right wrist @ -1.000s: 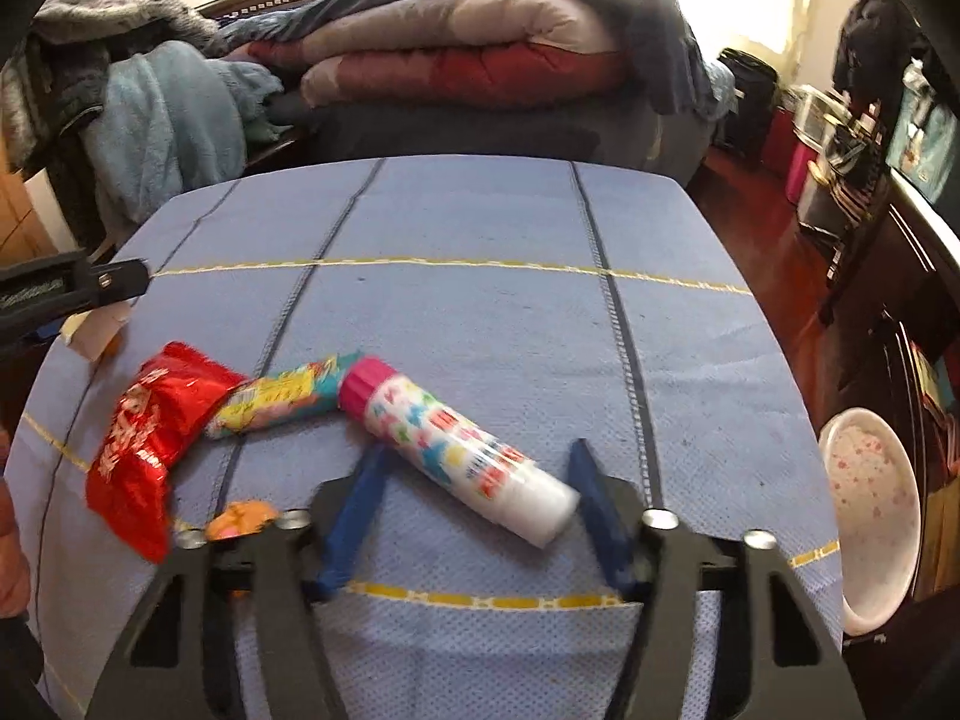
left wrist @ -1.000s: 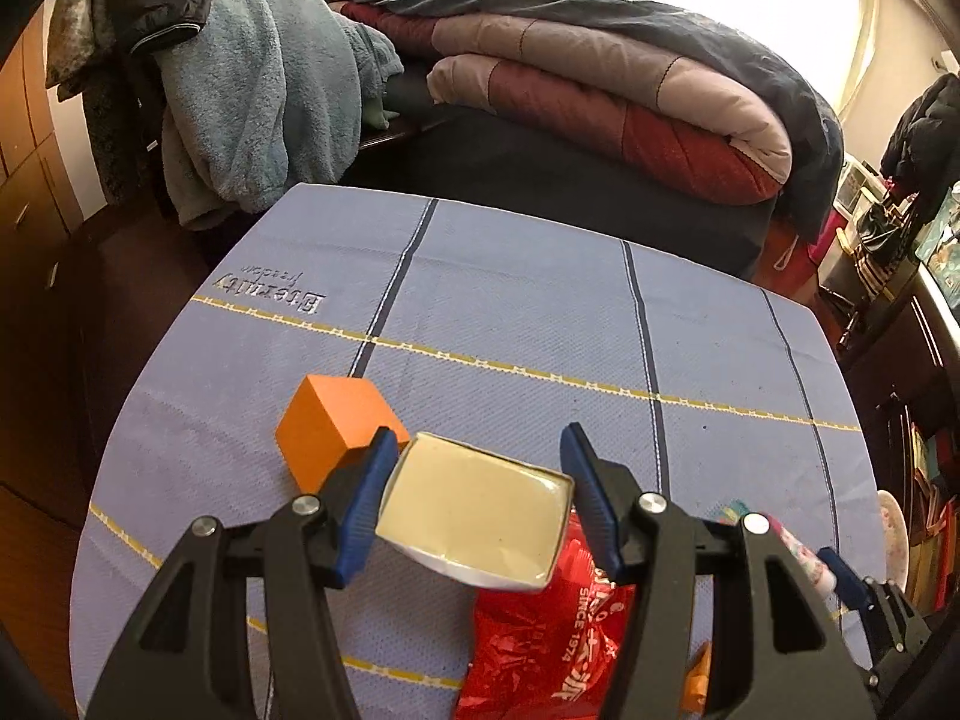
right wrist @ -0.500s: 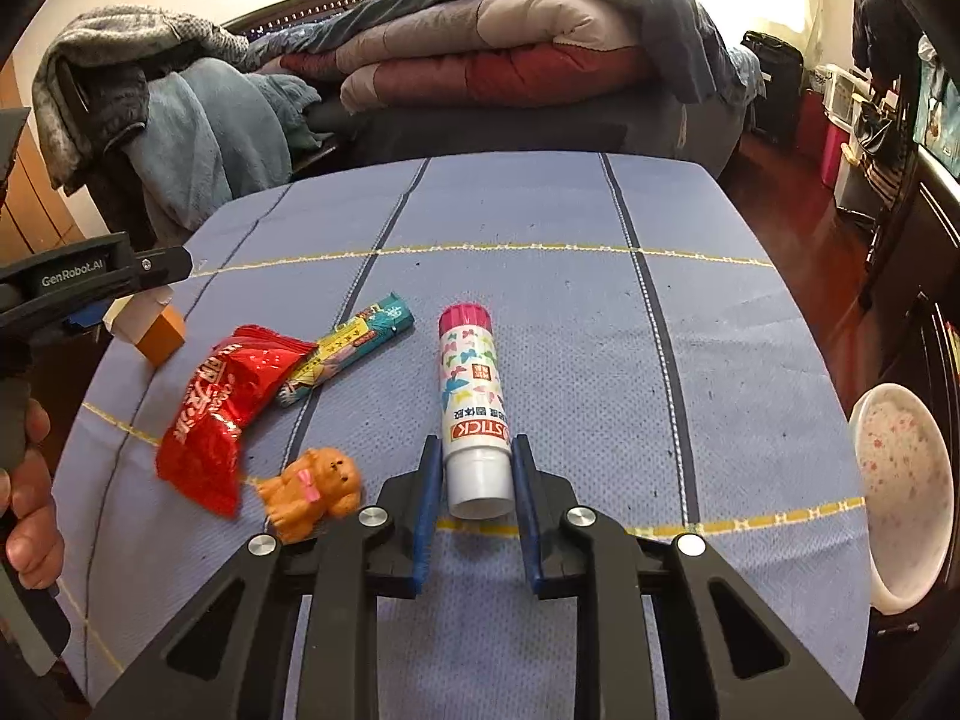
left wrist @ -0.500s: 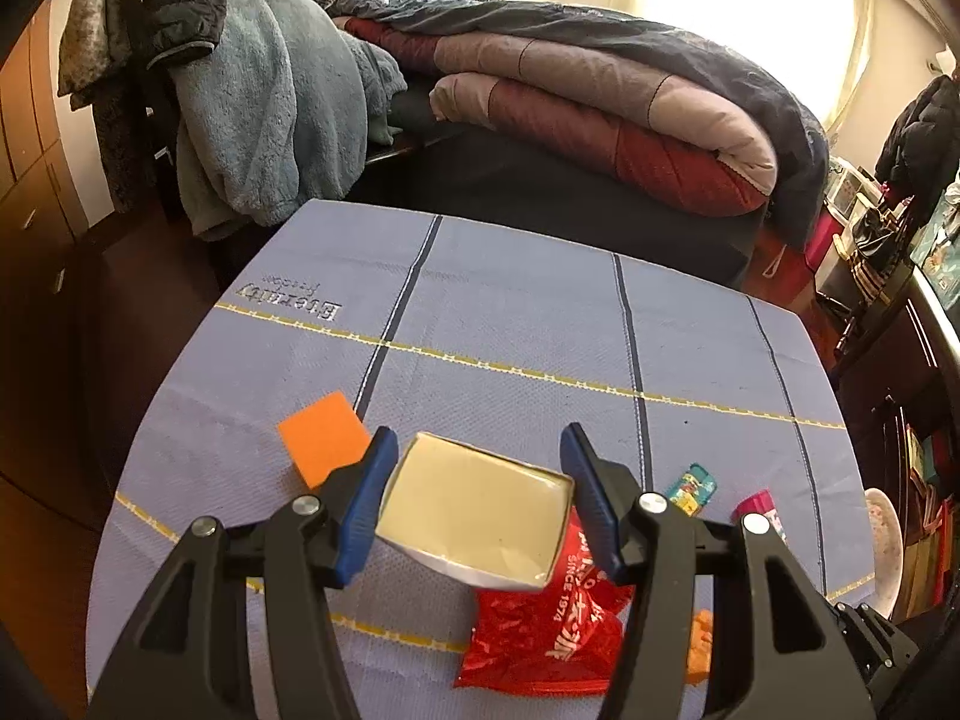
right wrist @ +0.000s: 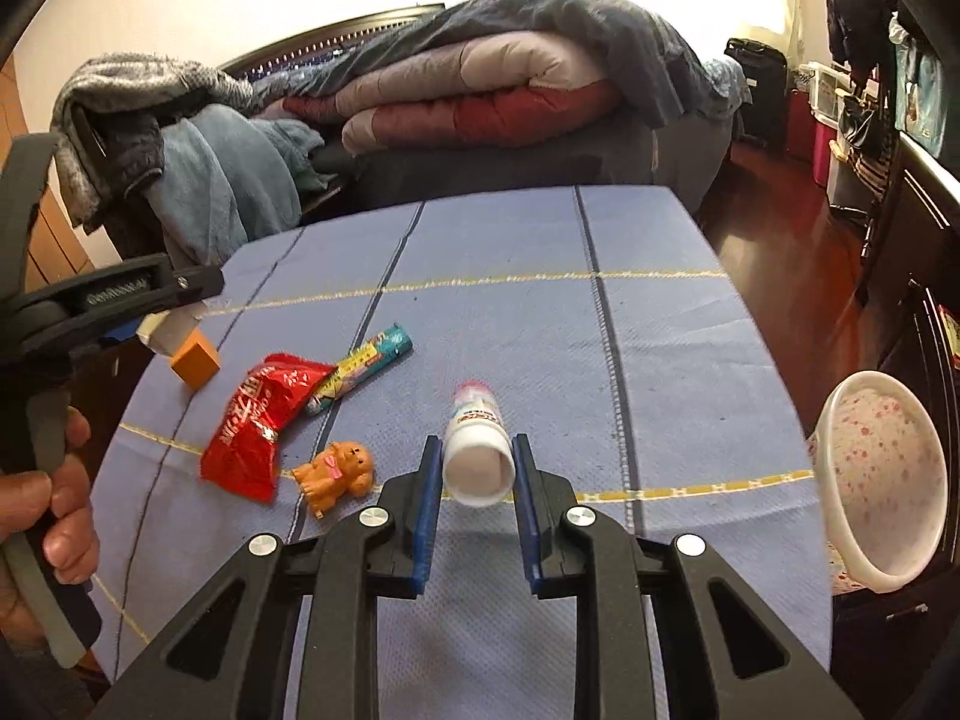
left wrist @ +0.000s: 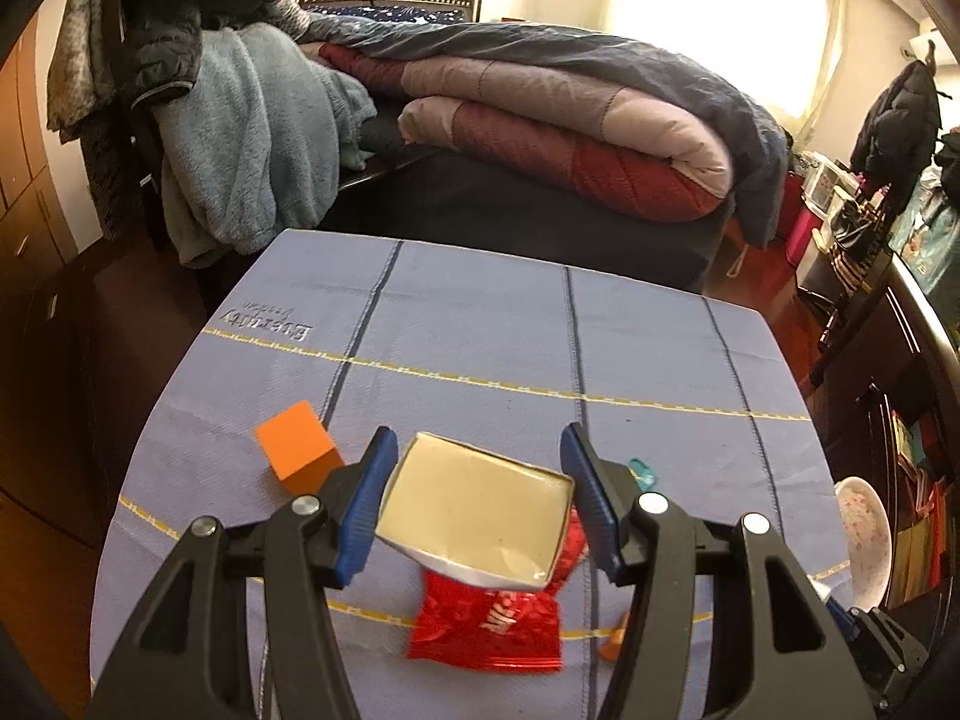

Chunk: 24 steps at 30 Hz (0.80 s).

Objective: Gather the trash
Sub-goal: 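Carry the cup and glue stick over the wastebasket and open both tools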

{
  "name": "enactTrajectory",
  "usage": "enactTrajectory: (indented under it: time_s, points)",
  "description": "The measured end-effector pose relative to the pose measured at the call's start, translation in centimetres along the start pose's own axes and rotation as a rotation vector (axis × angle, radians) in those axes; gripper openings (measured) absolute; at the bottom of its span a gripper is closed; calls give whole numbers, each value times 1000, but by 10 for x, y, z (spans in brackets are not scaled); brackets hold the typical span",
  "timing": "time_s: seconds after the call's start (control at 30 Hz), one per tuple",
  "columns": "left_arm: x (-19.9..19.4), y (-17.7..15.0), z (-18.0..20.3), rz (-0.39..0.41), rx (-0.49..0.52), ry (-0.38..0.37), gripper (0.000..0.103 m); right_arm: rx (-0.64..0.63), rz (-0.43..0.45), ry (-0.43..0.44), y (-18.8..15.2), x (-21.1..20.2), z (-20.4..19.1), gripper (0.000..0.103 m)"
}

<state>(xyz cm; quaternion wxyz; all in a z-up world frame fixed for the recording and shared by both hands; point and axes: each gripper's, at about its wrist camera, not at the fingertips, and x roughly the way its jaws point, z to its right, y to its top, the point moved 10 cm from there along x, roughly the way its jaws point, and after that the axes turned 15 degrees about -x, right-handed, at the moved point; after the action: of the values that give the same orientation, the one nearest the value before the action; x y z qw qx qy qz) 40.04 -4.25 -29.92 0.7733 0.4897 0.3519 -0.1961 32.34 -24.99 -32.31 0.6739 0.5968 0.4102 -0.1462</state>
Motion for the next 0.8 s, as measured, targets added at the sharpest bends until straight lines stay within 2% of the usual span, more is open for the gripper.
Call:
enactTrajectory:
  time_s: [0.53, 0.8]
  points:
    - [-19, -6, 27, 19, 46, -21, 57, 23, 63, 5, -4, -40, 15, 23]
    - [-36, -14, 53, 37, 88, -47, 57, 53, 90, -2, -9, -57, 28, 23]
